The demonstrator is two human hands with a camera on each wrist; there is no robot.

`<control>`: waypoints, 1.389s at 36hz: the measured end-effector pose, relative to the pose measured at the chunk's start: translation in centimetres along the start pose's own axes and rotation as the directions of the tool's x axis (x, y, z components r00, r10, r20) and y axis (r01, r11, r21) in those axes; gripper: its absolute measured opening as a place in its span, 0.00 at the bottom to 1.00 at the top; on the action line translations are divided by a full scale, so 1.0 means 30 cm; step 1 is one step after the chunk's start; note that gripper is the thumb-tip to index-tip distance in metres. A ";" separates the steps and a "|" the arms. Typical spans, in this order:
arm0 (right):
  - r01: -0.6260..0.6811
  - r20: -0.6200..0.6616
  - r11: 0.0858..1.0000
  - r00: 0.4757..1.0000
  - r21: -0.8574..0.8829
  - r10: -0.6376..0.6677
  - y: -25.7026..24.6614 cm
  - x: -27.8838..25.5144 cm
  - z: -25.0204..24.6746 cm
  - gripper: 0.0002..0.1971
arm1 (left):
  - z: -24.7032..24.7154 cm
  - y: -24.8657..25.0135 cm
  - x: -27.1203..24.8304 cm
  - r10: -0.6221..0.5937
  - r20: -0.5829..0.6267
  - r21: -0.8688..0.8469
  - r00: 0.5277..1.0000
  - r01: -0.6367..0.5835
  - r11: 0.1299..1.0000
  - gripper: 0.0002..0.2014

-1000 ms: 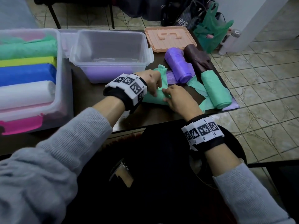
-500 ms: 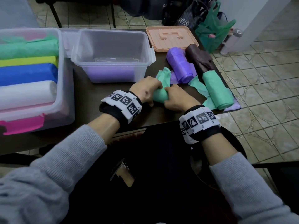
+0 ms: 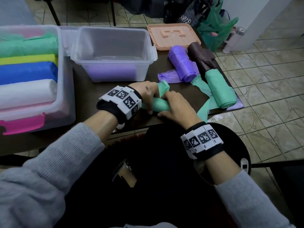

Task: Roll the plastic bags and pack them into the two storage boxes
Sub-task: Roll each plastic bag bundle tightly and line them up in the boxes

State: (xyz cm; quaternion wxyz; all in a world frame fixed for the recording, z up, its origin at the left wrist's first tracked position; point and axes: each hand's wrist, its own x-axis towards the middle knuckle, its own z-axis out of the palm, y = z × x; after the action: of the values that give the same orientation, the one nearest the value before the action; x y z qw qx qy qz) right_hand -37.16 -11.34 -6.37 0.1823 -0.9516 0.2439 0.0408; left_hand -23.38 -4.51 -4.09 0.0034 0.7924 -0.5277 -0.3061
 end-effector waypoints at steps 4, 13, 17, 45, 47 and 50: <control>0.002 0.053 1.000 0.999 0.029 -0.003 0.007 0.026 -0.027 0.29 | 0.001 -0.005 0.002 -0.002 -0.081 -0.035 0.997 -0.001 0.999 0.39; -0.042 0.270 0.999 0.962 0.025 0.033 0.050 0.098 -0.070 0.24 | 0.018 -0.007 -0.012 0.000 -0.330 -0.095 0.944 -0.033 0.995 0.22; -0.066 0.339 0.998 0.939 0.025 0.054 0.060 0.119 -0.082 0.26 | 0.006 -0.009 -0.012 0.007 -0.310 -0.111 0.951 -0.043 0.993 0.24; -0.022 0.335 0.999 0.942 0.039 0.008 0.027 0.168 -0.131 0.25 | -0.015 -0.055 -0.016 0.077 -0.241 -0.203 0.968 -0.128 0.971 0.27; -0.009 0.277 0.999 0.961 0.040 -0.002 0.025 0.151 -0.109 0.27 | -0.010 -0.056 -0.022 0.073 -0.247 -0.220 0.966 -0.130 0.967 0.26; 0.030 0.167 0.999 0.985 0.026 -0.034 0.021 0.128 -0.072 0.28 | 0.015 -0.063 -0.028 0.014 -0.286 -0.306 0.958 -0.106 0.946 0.25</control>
State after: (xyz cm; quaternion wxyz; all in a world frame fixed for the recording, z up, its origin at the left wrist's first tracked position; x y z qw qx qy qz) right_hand -34.12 -14.36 -5.22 0.2139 -0.9465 0.2128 0.1149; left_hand -22.23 -2.83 -4.68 0.2151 0.8001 -0.4897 -0.2715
